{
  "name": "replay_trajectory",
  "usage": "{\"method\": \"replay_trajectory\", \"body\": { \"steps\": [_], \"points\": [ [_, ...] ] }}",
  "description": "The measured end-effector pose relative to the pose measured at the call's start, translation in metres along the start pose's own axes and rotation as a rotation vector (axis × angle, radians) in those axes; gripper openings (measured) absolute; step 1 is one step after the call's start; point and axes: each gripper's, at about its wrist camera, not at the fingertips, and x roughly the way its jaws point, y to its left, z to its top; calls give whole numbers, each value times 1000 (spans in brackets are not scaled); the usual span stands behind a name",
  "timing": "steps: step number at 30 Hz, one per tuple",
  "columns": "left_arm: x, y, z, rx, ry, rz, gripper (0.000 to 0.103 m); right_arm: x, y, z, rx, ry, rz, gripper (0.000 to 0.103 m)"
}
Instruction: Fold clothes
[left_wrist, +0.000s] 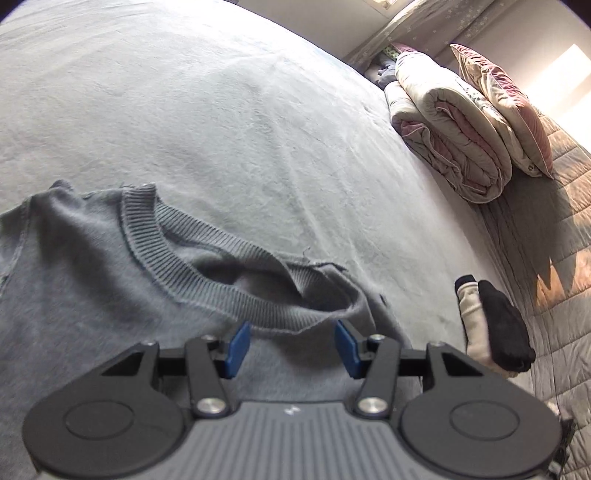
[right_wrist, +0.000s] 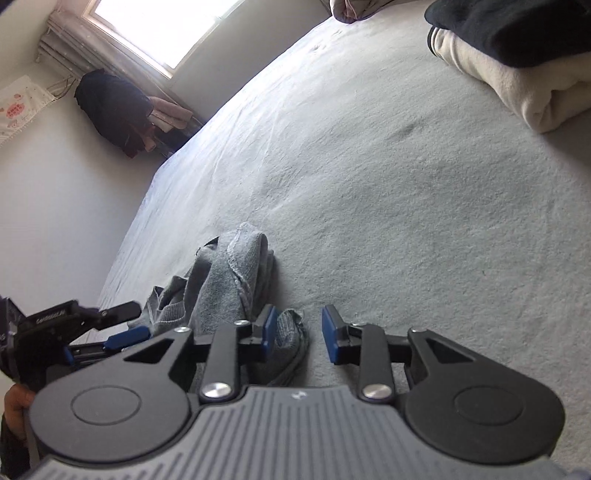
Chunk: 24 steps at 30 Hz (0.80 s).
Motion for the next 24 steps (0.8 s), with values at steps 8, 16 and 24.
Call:
{"method": "replay_trajectory", "body": {
  "steps": [8,16,24],
  "points": [
    [47,-12,18,-32,-7,9,46,-2,-2,-6,0,-10,57,6],
    [51,-27,20,-1,-20,-15,1,-32,4,-6,6,-86,73,5],
    [14,-21,41,-23,-175,-11,0,-79,14,-4,-51,-215,-1,4]
  ]
}}
